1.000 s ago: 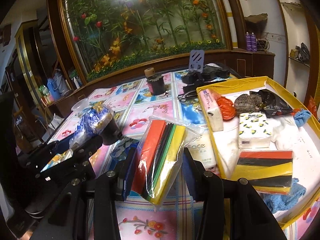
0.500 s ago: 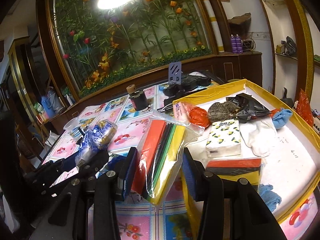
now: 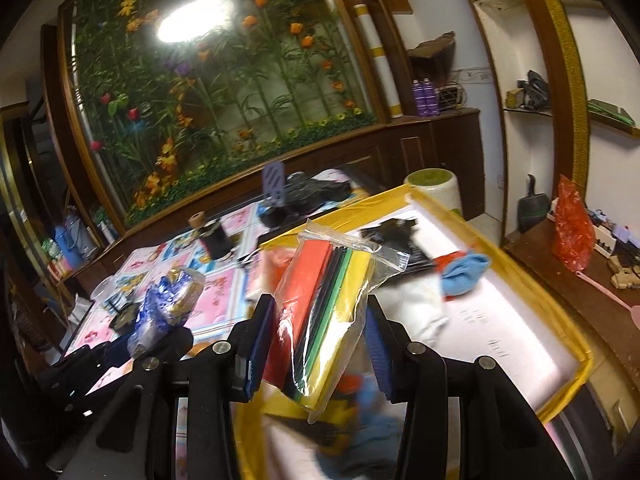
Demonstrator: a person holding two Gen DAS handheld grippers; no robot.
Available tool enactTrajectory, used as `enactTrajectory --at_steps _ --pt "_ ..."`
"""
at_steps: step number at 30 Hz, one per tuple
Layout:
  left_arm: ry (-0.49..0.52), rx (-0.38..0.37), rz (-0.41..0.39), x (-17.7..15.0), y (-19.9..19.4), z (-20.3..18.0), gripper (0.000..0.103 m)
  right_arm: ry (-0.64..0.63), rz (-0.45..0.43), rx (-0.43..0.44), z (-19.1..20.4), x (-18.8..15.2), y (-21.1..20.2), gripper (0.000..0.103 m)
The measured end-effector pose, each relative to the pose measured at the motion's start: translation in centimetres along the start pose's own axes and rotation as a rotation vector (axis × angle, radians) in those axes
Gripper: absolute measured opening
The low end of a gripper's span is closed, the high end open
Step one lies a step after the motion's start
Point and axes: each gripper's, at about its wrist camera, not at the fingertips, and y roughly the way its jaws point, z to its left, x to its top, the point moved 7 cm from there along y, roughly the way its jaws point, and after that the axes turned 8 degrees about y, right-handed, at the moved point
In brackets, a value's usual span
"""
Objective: Organize soft objects
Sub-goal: 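Carry the blue-white bag and sponge pack over the box with both tools, then lower the blue-white bag and sponge pack into the box and open both tools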
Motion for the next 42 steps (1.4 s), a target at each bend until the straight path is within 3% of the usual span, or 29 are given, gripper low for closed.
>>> enactTrajectory --at_steps 6,13,42 --pt "0.07 -0.031 0.017 0.6 1.1 -4.5 0.041 0.036 -0.009 -0.059 -3.6 1.0 0.2 0.047" --pt "0.099 -0.06 0.052 0.5 2.3 -6.9 0.041 0.09 0.007 -0.107 -6.3 1.5 0.9 0.047" --pt "0.131 -0.086 0.083 -0.3 3.4 -7.9 0.041 0.109 0.063 -0.147 -7.2 0.7 2.3 0.049"
